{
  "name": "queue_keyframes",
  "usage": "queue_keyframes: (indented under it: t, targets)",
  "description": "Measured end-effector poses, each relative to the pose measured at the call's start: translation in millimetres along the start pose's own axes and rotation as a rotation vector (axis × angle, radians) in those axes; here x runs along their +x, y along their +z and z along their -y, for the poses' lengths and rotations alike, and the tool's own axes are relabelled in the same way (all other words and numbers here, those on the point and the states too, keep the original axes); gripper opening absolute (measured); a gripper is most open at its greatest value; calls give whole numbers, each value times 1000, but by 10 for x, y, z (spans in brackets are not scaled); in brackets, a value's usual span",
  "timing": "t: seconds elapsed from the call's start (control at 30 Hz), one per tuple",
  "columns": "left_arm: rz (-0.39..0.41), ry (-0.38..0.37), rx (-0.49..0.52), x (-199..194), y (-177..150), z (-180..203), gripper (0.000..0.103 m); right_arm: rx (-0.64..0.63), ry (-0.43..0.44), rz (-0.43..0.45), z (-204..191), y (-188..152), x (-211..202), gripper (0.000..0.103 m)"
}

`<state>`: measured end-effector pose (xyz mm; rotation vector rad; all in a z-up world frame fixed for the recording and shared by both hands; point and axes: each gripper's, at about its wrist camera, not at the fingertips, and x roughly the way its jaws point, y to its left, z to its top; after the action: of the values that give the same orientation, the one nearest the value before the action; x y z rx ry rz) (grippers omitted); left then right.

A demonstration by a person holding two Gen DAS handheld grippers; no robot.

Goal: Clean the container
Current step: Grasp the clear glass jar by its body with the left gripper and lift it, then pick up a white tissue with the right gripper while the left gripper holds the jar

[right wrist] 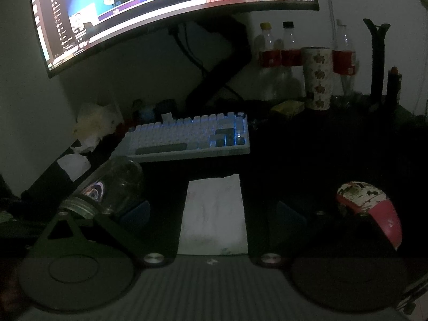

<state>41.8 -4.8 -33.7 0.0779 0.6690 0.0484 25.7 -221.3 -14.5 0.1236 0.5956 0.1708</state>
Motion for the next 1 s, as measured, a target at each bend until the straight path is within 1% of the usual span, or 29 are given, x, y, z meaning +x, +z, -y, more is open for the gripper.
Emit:
queue_keyframes:
  t: [0.07, 0.13, 0.17, 0.23, 0.27, 0.33, 0.4, 0.47, 0.53, 0.57, 0.6, 0.67, 0.77, 0.8, 0.87, 0.93, 1.0]
  targets:
    - [-16, 0, -6, 95, 9, -1, 101, -14, -1, -5, 1, 25, 49, 103]
    - [-33, 0, -13, 179, 7, -4, 93, -28, -2, -10, 1, 50, 98, 103]
    - [-41, 1, -18, 206, -12, -10, 92, -35, -3, -12, 1, 63, 123, 103]
    - [-58, 2, -23, 260, -49, -21, 70, -49, -4, -17, 2, 88, 172, 103]
    - [-67, 2, -21, 290, -63, -26, 65, -56, -4, -19, 2, 100, 197, 103]
    - [-75, 1, -17, 347, -92, -31, 42, -57, -5, -35, 21, 118, 276, 103]
    - [-65, 3, -8, 393, -108, -18, 42, -52, -5, -56, 47, 132, 369, 103]
    - [-31, -2, -19, 420, -118, -18, 34, -47, -6, -76, 73, 147, 462, 103]
    - [6, -12, -24, 399, -162, -23, 31, -42, -6, -97, 100, 161, 556, 103]
    - [31, -22, -17, 355, -206, -29, 28, -39, -6, -107, 113, 168, 602, 103]
    - [51, -26, -8, 352, -212, -24, 23, -37, -6, -117, 126, 175, 649, 103]
    - [72, -38, 18, 358, -204, -3, 22, -32, -7, -138, 153, 189, 742, 103]
    - [102, -57, 33, 374, -212, -12, 12, -56, -21, -164, 115, 206, 887, 103]
    - [121, -73, 40, 375, -223, -25, 9, -74, -25, -170, 85, 208, 941, 103]
    - [158, -123, 72, 356, -248, -58, 8, -102, -32, -179, 43, 209, 1043, 103]
    - [189, -193, 125, 315, -273, -94, 8, -123, -40, -187, 6, 210, 1140, 103]
    - [237, -278, 205, 234, -315, -133, 8, -124, -39, -208, -14, 212, 1224, 103]
